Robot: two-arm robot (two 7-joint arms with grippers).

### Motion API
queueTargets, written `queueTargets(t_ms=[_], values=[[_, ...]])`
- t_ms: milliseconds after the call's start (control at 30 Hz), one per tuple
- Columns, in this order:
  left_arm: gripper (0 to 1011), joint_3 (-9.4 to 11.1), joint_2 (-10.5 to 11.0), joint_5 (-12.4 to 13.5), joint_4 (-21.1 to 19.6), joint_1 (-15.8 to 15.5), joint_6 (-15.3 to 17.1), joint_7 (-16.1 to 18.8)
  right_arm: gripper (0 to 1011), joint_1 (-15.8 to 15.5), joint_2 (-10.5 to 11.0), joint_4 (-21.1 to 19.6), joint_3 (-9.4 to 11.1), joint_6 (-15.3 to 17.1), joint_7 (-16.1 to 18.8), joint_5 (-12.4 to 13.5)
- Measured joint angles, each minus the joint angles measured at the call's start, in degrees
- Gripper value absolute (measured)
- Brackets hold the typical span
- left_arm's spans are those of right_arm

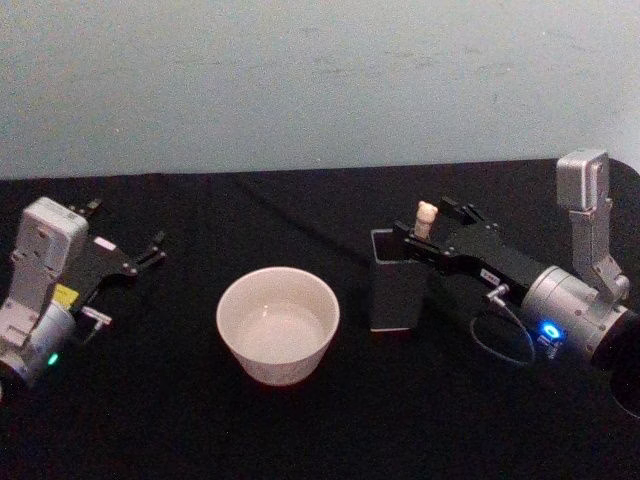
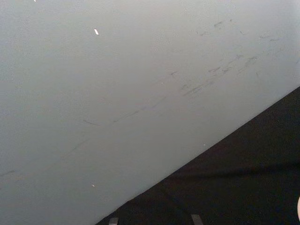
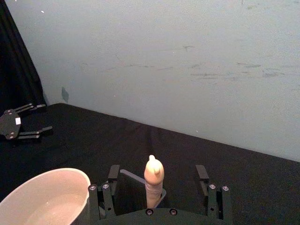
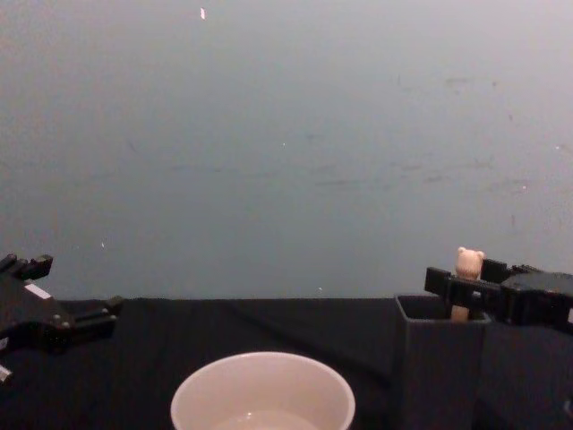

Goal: Pick up the stirring spoon with one hand, stir inside the cup, then place it back in its original position.

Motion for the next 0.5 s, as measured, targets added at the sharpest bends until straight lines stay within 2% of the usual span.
queueTargets(t_ms=[133,500], values=[[1001,0.0,0.0,0.0,0.0,0.0,0.0,0.0,969,0.0,0.0,0.0,0.0,0.0,0.0,0.0],[1002,0.0,0.0,0.0,0.0,0.0,0.0,0.0,678,-0.1,0.1,-0.1,0.0,0.0,-0.1,0.0]])
